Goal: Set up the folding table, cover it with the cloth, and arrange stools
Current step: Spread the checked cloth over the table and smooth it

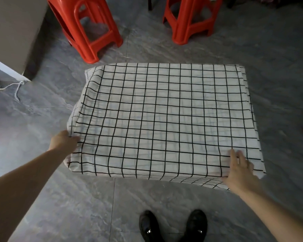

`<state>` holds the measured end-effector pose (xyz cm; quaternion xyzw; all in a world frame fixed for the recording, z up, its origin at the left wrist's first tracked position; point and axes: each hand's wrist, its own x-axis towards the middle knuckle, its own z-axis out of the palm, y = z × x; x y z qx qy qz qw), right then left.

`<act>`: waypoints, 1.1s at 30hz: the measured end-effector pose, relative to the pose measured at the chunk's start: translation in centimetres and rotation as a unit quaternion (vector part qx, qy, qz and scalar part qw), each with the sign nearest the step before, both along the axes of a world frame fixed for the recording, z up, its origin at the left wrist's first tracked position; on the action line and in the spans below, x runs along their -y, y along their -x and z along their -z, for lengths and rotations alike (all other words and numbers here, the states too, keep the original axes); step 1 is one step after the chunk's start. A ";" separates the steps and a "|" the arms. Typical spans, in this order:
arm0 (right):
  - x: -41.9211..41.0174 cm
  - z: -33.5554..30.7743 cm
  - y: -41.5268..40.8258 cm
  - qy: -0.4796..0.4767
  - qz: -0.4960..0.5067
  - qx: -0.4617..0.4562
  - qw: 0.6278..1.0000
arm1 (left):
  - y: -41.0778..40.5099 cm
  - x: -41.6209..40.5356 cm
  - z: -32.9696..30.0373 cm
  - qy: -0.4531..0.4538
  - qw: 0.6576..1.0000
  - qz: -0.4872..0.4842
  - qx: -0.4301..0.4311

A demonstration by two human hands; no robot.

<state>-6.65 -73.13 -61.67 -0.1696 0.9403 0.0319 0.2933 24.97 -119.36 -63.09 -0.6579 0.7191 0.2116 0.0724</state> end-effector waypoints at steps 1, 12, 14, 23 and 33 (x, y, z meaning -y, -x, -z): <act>-0.3 0.0 0.2 0.001 0.006 -0.006 1.000 | 0.1 -0.3 0.2 -0.006 1.000 -0.003 0.002; -4.0 -0.5 4.9 -0.012 0.020 0.014 1.000 | 2.3 -1.4 0.1 -0.036 0.999 0.018 -0.024; -4.3 -0.1 5.2 -0.015 0.029 0.046 0.998 | 2.6 -1.6 0.1 -0.041 0.998 0.004 -0.048; -5.0 -0.7 7.9 0.111 0.141 -0.018 0.984 | 3.2 -2.3 0.4 -0.049 0.997 -0.036 -0.053; -3.6 -1.6 13.6 0.103 0.058 -0.164 0.979 | 6.5 -2.3 -0.6 -0.003 1.000 -0.001 -0.024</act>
